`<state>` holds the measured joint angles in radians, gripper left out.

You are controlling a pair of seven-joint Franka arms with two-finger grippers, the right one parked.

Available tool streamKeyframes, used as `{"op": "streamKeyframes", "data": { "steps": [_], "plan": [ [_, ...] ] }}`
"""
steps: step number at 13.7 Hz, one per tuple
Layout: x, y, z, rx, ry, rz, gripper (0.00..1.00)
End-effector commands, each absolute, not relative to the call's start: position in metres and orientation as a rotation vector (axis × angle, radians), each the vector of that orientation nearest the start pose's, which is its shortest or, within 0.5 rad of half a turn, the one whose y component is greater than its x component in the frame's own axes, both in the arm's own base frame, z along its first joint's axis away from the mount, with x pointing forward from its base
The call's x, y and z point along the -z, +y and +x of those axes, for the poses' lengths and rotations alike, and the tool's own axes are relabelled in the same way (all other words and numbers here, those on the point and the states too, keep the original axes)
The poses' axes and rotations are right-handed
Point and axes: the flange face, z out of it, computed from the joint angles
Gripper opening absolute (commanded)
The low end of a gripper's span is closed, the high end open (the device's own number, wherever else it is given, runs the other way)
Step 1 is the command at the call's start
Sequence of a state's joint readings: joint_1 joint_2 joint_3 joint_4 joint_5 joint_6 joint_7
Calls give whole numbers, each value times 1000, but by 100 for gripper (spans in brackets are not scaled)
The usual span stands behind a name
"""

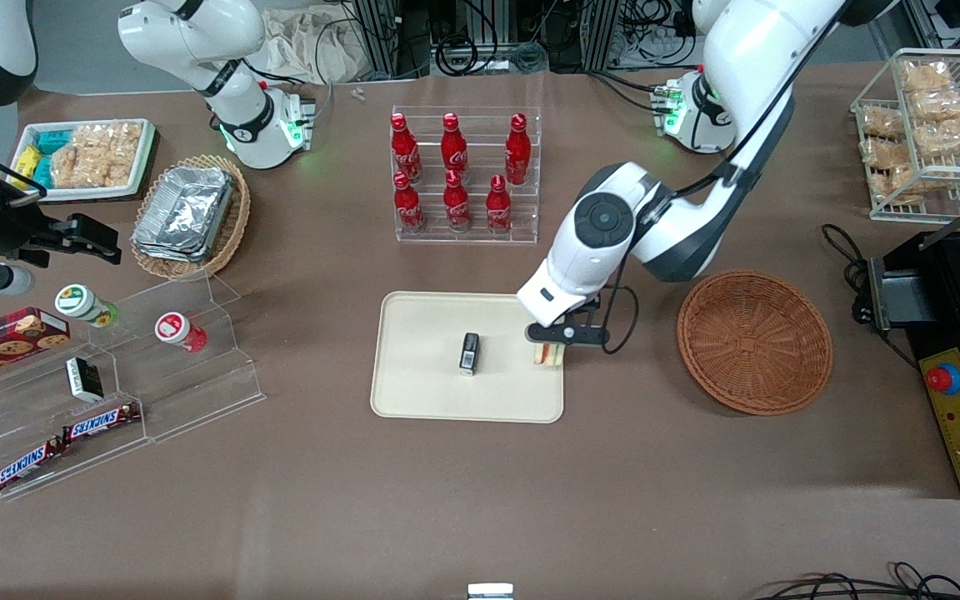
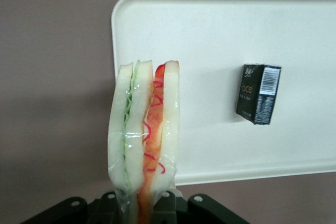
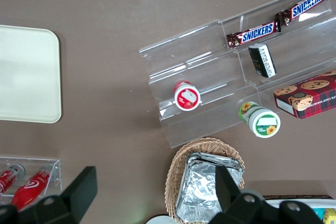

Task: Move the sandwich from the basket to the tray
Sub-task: 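Lower the sandwich onto the tray beside the black object and release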

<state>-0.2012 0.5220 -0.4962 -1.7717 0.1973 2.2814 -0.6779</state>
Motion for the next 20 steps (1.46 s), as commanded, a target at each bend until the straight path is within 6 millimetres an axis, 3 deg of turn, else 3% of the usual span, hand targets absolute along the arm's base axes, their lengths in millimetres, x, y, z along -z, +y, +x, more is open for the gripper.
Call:
{"op": "streamKeyframes", "data": {
  "steps": [1, 4, 6, 9, 10, 11, 12, 13, 16, 18, 20],
  "plan": [
    [-269, -404, 537, -21, 177, -3212, 1],
    [-236, -403, 543, -43, 211, -3184, 2],
    [-228, -403, 547, -40, 197, -3180, 15],
    [-223, -406, 558, -30, 136, -3205, 27],
    [-223, -406, 558, -30, 136, -3205, 69],
    [-225, -406, 559, -23, 139, -3204, 100],
    [-229, -405, 560, -8, 134, -3202, 100],
    [-240, -402, 564, 13, 109, -3205, 100],
    [-320, -396, 574, 188, -58, -3214, 100],
    [-374, -362, 594, 209, -156, -3167, 100],
    [-421, -337, 601, 133, -159, -3087, 100]
  ]
}}
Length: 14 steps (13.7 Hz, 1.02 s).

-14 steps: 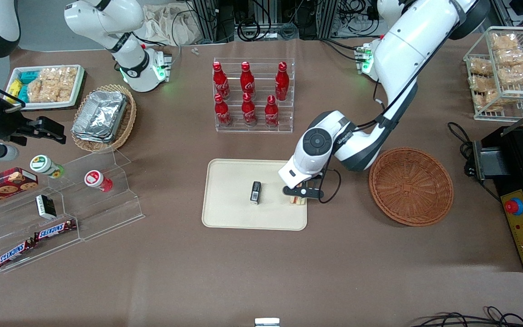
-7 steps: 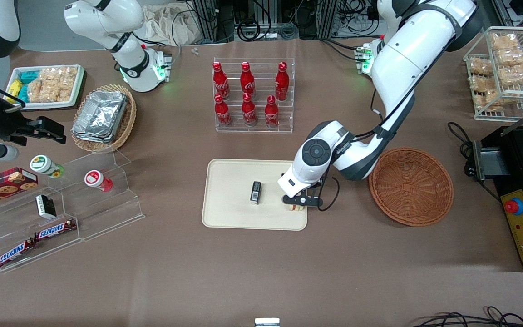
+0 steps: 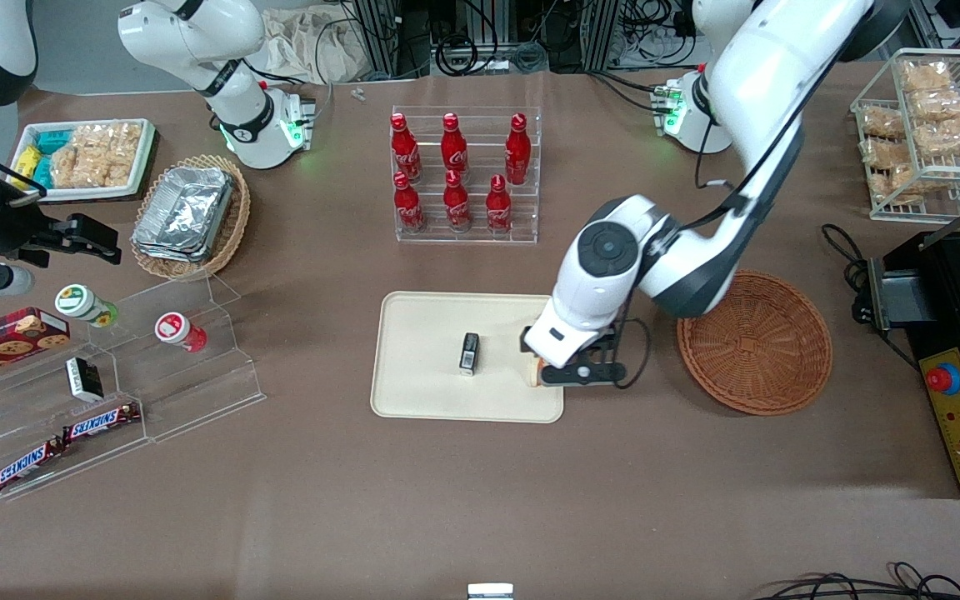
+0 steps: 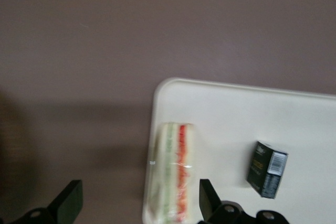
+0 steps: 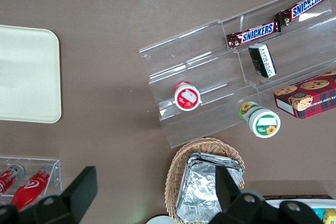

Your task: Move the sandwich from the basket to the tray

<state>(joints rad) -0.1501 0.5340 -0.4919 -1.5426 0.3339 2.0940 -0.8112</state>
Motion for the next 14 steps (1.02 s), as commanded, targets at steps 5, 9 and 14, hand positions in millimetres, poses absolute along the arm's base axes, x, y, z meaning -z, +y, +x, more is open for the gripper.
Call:
{"op": "streamKeyframes", "data": {
  "steps": [5, 9, 14],
  "plan": [
    [-525, -244, 601, 1, -106, -3144, 100],
    [-594, -162, 580, -47, -107, -3160, 100],
    [-635, -88, 532, -134, 19, -3140, 100]
  ]
}}
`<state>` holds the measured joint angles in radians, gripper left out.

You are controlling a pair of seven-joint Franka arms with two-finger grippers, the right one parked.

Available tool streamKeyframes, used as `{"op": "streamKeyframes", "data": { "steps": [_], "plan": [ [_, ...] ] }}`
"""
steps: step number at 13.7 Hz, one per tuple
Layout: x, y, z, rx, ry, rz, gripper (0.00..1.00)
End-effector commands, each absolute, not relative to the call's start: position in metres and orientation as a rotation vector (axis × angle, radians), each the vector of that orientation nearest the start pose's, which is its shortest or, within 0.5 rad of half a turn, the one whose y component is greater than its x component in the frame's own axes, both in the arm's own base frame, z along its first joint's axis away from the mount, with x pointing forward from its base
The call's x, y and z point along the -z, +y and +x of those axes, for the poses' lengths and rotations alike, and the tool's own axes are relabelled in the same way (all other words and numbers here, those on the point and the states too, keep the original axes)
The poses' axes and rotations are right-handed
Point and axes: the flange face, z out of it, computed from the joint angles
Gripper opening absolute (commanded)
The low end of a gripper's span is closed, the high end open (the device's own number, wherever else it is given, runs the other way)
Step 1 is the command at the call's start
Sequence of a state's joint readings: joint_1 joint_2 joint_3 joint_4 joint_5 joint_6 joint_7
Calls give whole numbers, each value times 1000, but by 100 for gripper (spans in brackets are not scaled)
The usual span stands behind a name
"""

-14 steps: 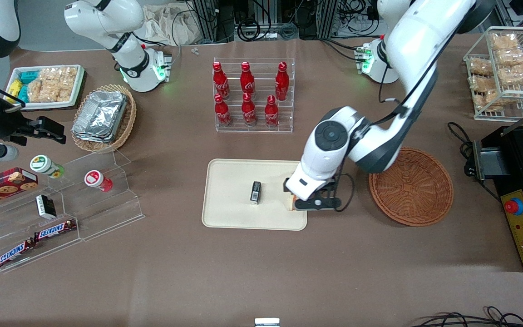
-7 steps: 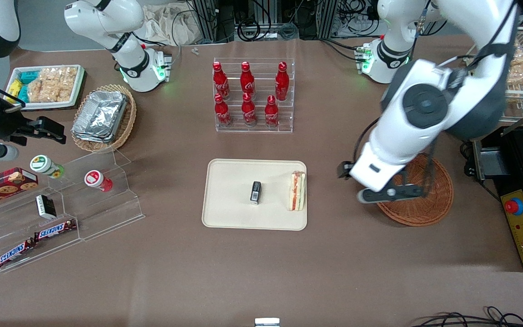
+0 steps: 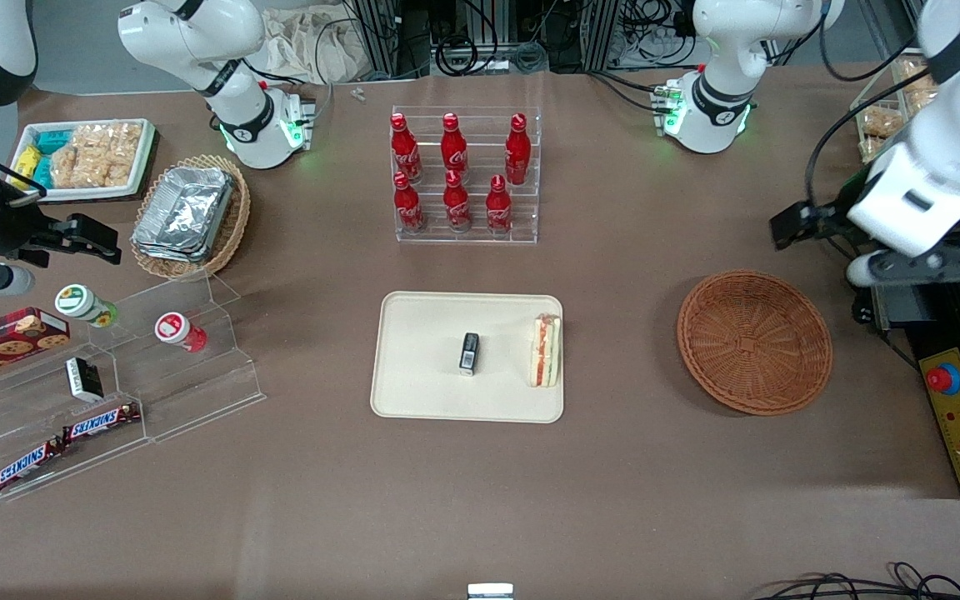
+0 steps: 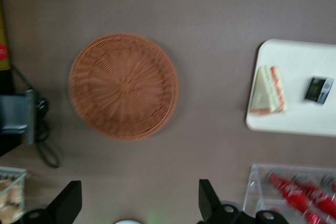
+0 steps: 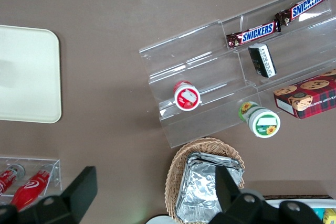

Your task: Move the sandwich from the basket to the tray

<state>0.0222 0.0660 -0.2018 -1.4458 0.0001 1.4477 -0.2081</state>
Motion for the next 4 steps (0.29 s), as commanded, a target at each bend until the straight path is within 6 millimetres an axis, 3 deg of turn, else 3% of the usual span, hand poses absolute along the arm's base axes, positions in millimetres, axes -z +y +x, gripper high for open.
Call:
{"op": "streamKeyframes", "data": {
  "steps": [1, 4],
  "plan": [
    [-634, -83, 526, -141, 33, -3137, 100],
    [-635, -87, 528, -134, 49, -3136, 100]
  ]
}}
